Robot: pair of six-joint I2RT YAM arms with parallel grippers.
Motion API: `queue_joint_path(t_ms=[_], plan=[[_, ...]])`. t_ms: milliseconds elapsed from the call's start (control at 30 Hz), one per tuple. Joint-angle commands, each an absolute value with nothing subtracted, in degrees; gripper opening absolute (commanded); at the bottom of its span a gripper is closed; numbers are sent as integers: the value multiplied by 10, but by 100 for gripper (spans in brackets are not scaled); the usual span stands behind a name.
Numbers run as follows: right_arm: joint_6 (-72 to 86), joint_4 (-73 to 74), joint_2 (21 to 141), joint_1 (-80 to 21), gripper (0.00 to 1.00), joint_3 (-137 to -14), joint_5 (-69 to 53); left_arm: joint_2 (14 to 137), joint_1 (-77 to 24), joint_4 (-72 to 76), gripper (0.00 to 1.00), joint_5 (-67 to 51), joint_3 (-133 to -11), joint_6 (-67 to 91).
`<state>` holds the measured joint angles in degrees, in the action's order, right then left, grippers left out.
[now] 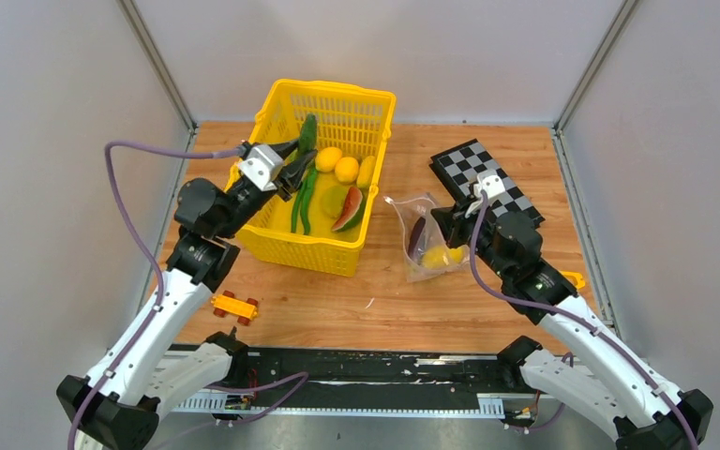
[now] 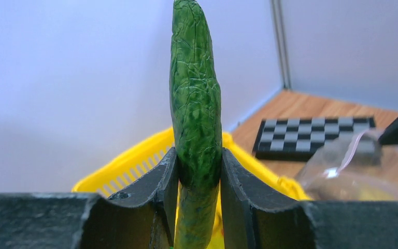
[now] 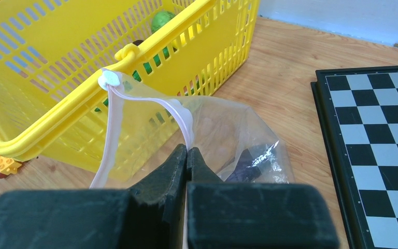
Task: Place the food in the zip-top bag and seal the zipper
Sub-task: Place the fake vegetable in the zipper food storage bag.
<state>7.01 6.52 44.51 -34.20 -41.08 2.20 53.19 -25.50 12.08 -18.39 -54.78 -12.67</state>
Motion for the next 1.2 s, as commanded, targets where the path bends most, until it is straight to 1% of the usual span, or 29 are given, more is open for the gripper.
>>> queue_joint_path(t_ms=[0, 100, 200, 333, 400, 567, 733, 900, 1000, 1167], plan=[[86, 36, 451, -340, 0, -426, 14, 510, -256, 280, 16, -242, -542, -8], [92, 35, 457, -340, 0, -431, 9, 519, -258, 358, 18, -331, -543, 65], [100, 40, 464, -341, 0, -439, 9, 537, -268, 481, 20, -406, -538, 142], [108, 49, 473, -341, 0, -452, -21, 569, -314, 619, 21, -450, -523, 199], [114, 51, 475, -341, 0, -457, -27, 591, -340, 652, 23, -464, -524, 209], [121, 65, 472, -340, 0, -470, -30, 639, -399, 672, 24, -476, -532, 204], [121, 78, 467, -341, 0, -478, -31, 690, -442, 681, 29, -471, -540, 204], [120, 88, 460, -340, 0, -482, -28, 745, -463, 766, 30, -473, -533, 254], [121, 94, 455, -340, 0, -489, -31, 773, -467, 791, 31, -475, -524, 265], [128, 99, 444, -340, 0, -499, -31, 777, -470, 711, 32, -473, -513, 202]])
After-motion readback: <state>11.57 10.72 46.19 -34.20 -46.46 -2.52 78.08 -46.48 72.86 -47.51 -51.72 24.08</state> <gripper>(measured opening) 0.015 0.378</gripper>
